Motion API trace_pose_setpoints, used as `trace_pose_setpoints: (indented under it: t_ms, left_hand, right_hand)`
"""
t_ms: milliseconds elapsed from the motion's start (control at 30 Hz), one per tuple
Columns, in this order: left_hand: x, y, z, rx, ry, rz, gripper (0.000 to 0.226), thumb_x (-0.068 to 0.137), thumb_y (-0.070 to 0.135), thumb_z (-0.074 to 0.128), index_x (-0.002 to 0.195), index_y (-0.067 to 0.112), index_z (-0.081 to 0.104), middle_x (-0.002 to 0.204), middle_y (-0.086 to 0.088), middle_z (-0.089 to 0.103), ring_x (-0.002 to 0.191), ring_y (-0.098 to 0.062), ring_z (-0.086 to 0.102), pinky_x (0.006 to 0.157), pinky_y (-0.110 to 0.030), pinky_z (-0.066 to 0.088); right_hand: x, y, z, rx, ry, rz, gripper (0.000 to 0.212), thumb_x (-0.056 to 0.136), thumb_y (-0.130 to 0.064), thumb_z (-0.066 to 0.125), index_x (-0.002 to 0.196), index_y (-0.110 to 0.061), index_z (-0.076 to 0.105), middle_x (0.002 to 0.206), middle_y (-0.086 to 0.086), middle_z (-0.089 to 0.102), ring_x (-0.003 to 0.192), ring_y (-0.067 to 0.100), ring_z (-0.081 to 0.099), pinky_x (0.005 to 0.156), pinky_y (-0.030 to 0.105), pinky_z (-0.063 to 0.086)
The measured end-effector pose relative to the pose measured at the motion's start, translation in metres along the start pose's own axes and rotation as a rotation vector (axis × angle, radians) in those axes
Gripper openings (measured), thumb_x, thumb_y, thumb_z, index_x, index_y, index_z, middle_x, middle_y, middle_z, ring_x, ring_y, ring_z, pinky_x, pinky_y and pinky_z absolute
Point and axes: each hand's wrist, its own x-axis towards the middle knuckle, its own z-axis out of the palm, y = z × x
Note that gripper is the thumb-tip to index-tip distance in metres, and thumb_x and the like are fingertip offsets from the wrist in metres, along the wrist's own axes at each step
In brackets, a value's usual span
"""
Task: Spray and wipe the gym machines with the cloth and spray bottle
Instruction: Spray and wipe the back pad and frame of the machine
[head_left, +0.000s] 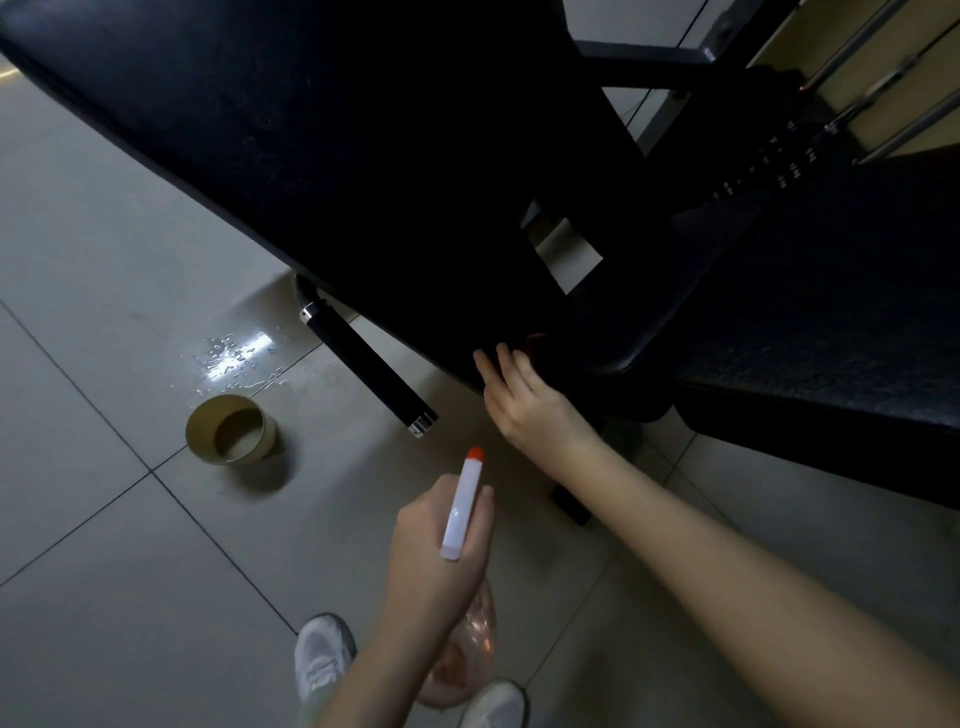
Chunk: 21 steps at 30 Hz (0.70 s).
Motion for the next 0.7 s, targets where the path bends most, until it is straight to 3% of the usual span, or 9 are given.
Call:
trace_pose_setpoints:
  t_ms: [100,233,333,467,600,700]
  left_hand:
    - [-0.001,0.004,-0.006,-0.004,0.015,-0.01,0.041,0.083,0.047,0.05,0.078,0.008,0.061,0.063,-0.005,0.059,0.057,-0.017,0.055,0.056,-0.042,0.046]
    - [-0.003,0.015,-0.009,-0.018,0.008,-0.007,0.028,0.085,0.035,0.053,0.076,0.009,0.06,0.061,-0.003,0.056,0.054,-0.015,0.052,0.055,-0.041,0.044]
    - [-0.005,0.022,-0.011,0.0,-0.011,0.011,0.028,0.086,0.035,0.053,0.076,0.009,0.058,0.06,-0.002,0.054,0.054,-0.014,0.05,0.053,-0.035,0.041]
    - [-0.008,0.04,-0.018,0.013,-0.026,0.057,0.027,0.088,0.034,0.052,0.072,0.013,0.053,0.056,0.006,0.047,0.051,-0.008,0.045,0.051,-0.023,0.034]
    - [-0.011,0.059,-0.028,0.033,-0.037,0.083,0.032,0.088,0.041,0.05,0.076,0.012,0.056,0.061,0.004,0.05,0.055,-0.014,0.049,0.055,-0.035,0.041]
    - [-0.014,0.075,-0.036,0.057,-0.024,0.101,0.033,0.087,0.042,0.048,0.078,0.012,0.058,0.063,0.001,0.053,0.058,-0.018,0.053,0.055,-0.035,0.042]
  right_hand:
    - [-0.022,0.002,-0.003,-0.104,-0.058,-0.119,0.05,0.088,-0.017,0.029,0.129,-0.014,0.057,0.137,0.009,0.053,0.127,0.03,0.048,0.109,0.039,0.033]
    - [-0.025,0.017,-0.008,-0.022,-0.002,-0.049,0.031,0.084,-0.013,0.048,0.102,-0.013,0.073,0.111,0.007,0.067,0.109,0.029,0.06,0.102,0.04,0.04]
    - [-0.032,0.027,-0.012,-0.017,0.034,-0.075,0.018,0.078,-0.013,0.065,0.093,-0.011,0.074,0.103,0.007,0.067,0.105,0.03,0.06,0.1,0.041,0.042]
    - [-0.046,0.034,-0.027,0.041,0.08,-0.06,0.023,0.083,-0.007,0.053,0.088,-0.013,0.075,0.099,0.005,0.068,0.103,0.028,0.063,0.1,0.039,0.039]
    - [-0.056,0.051,-0.052,0.138,0.151,0.023,0.057,0.097,0.004,0.022,0.082,-0.011,0.074,0.092,0.006,0.069,0.096,0.029,0.066,0.098,0.039,0.037]
    - [-0.067,0.063,-0.073,0.142,0.134,0.037,0.047,0.09,0.004,0.03,0.082,-0.01,0.074,0.093,0.007,0.069,0.094,0.031,0.066,0.089,0.04,0.045]
